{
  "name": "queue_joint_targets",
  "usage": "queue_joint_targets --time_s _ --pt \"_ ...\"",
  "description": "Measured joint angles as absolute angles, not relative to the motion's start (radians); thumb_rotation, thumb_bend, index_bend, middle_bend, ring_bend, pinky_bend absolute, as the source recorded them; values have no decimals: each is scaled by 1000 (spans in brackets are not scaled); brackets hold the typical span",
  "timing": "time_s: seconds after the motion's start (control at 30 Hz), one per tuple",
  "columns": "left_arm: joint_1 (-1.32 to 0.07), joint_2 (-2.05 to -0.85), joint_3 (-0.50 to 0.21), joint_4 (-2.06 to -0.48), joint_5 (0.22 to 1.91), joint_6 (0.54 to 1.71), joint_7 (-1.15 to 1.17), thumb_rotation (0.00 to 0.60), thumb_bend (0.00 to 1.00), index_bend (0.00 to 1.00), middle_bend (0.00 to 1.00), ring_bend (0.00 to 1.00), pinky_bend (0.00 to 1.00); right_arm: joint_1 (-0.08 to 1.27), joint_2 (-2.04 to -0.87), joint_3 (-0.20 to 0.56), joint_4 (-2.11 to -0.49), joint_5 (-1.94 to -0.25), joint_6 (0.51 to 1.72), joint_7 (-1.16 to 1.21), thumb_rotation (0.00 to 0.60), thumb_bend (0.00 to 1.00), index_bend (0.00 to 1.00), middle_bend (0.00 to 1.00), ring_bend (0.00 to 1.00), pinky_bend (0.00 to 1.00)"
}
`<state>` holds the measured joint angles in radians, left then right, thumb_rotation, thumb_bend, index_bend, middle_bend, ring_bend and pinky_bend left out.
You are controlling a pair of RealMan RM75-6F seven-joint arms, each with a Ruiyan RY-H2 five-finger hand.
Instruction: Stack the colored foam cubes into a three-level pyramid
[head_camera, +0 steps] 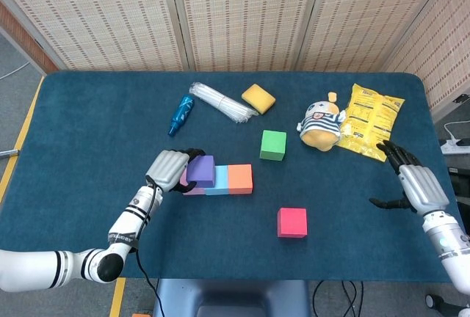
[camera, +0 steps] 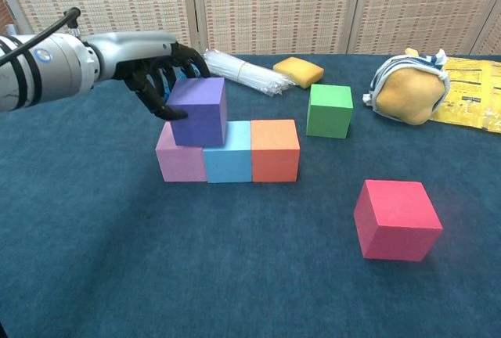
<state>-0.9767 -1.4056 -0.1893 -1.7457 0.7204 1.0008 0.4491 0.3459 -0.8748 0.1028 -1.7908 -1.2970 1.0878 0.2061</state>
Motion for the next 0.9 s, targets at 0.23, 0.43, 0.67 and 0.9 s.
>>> queue_joint_targets --time_s 0.23,0.43,0.67,0.9 --pt "-976 -1408 -188 -1739 718 992 450 600 352 219 360 316 346 342 -873 106 -1795 -1295 1088 201 600 237 0 100 93 205" --pt "-974 -1416 -186 -1732 719 992 454 600 353 219 357 315 347 339 -874 108 -1794 -1296 1086 201 600 237 0 100 93 206" --pt "-973 -1423 -188 -1727 715 986 450 600 353 194 335 295 342 335 -875 110 -1793 -1297 1089 205 600 237 0 100 93 205" --pt "-971 -1430 -180 -1730 722 993 463 600 359 135 214 220 340 333 -875 112 -1789 -1299 1086 208 600 238 0 100 93 206"
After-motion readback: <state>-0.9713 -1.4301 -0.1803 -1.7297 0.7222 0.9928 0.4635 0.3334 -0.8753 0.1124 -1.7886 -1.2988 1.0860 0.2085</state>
